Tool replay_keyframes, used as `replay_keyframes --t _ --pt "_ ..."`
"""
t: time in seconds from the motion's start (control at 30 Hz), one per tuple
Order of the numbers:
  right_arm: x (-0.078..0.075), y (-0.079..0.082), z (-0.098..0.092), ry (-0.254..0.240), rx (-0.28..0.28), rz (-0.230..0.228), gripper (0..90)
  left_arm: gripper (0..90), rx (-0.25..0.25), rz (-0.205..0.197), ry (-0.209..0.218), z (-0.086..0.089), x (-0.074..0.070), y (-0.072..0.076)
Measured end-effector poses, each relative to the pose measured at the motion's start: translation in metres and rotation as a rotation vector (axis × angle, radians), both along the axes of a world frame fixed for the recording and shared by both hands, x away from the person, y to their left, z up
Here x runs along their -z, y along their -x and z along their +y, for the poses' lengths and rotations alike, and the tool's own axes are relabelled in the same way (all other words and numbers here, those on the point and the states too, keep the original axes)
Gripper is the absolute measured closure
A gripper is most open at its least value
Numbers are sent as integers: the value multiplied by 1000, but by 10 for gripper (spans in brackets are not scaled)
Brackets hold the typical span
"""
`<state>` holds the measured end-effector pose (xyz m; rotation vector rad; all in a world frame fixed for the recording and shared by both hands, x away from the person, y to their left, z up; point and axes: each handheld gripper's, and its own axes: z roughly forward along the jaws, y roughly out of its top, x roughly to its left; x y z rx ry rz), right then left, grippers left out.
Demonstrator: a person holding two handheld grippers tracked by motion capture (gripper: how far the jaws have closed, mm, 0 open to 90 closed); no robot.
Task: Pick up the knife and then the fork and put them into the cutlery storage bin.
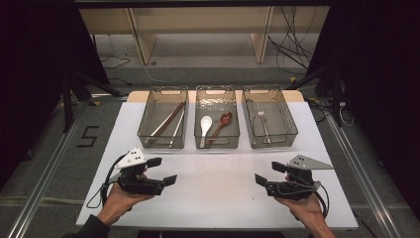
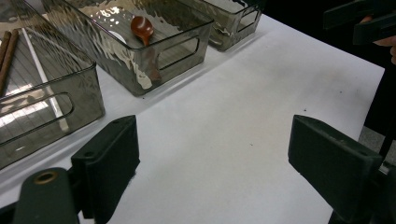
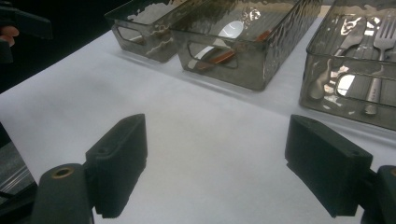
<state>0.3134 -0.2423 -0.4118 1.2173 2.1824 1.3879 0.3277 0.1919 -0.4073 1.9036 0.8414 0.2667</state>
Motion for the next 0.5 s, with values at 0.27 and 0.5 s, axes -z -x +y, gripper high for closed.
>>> replay_keyframes --t 0.27,0.5 --pt "-2 1 1 0 5 -8 218 156 -5 -1 6 0 0 0" --pt "-2 1 0 -3 5 -8 218 155 -9 -2 7 0 0 0"
